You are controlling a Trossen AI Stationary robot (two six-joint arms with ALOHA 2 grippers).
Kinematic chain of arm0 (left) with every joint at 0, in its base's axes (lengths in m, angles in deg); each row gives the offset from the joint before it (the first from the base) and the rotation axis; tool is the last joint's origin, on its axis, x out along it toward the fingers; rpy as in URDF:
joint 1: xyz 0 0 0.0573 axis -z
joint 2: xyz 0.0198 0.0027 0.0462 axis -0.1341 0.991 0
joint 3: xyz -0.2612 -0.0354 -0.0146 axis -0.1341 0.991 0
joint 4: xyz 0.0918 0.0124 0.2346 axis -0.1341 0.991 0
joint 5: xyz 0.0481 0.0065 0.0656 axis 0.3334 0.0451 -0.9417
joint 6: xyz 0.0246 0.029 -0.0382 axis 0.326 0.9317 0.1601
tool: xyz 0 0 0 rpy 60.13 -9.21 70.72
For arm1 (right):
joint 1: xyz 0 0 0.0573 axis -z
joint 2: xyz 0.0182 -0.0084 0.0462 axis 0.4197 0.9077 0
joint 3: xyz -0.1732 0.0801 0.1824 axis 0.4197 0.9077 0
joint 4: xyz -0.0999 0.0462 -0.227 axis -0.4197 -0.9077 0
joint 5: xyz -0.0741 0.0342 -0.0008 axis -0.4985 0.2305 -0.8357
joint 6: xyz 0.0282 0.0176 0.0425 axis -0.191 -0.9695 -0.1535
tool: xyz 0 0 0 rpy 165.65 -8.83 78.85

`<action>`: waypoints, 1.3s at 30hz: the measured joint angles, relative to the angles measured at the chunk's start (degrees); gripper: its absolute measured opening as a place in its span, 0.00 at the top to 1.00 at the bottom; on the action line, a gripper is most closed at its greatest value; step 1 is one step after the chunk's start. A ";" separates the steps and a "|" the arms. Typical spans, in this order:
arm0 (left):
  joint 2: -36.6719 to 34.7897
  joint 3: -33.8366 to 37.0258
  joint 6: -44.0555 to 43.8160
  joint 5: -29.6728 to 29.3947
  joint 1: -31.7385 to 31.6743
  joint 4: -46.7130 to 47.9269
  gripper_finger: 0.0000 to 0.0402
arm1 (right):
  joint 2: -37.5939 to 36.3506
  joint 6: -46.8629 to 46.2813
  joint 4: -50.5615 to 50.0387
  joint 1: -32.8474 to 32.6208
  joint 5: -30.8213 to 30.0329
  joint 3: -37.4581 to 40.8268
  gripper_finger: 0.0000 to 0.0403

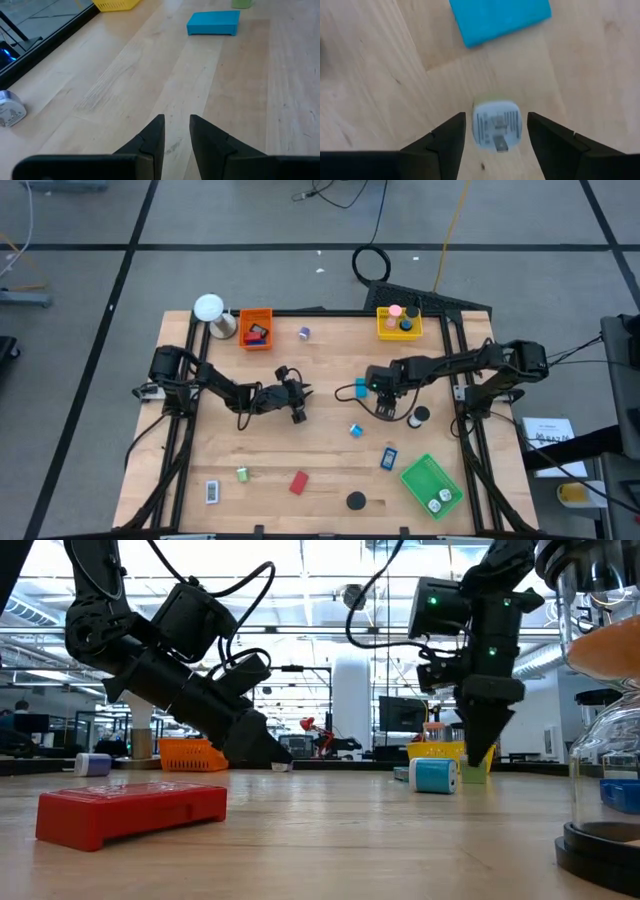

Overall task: Pick & Place Office items
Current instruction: Put the top green charger adapter into the green bin

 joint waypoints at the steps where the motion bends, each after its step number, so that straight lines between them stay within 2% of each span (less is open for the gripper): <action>1: 0.00 0.00 0.00 0.00 0.00 0.02 0.77 | 0.00 -0.22 0.01 0.00 -0.02 0.37 0.51; 12: 0.00 0.00 0.07 0.02 0.00 0.11 0.77 | 0.00 -0.39 3.56 0.11 0.04 1.14 0.66; 16: 0.00 0.00 0.09 0.02 0.00 0.21 0.77 | 0.00 -0.42 3.44 0.11 0.09 1.12 0.67; 19: 0.02 0.00 0.09 0.02 0.00 0.21 0.77 | -0.31 -2.28 -0.18 -0.03 0.39 -0.35 0.67; 23: 0.02 0.00 0.07 0.02 0.00 0.11 0.77 | -2.60 -9.32 -7.43 -1.95 0.09 -5.54 0.67; 27: 0.02 0.00 0.14 0.01 0.01 0.11 0.77 | -5.60 -19.31 -16.90 -6.81 -0.60 -13.09 0.67; 33: 0.02 0.00 0.15 -0.03 0.00 0.08 0.77 | -6.40 -35.88 -27.12 -18.96 -4.82 -23.31 0.67; 39: 0.02 0.00 0.13 -0.05 0.00 0.30 0.77 | -6.34 -55.09 -29.78 -32.59 -6.36 -24.56 0.67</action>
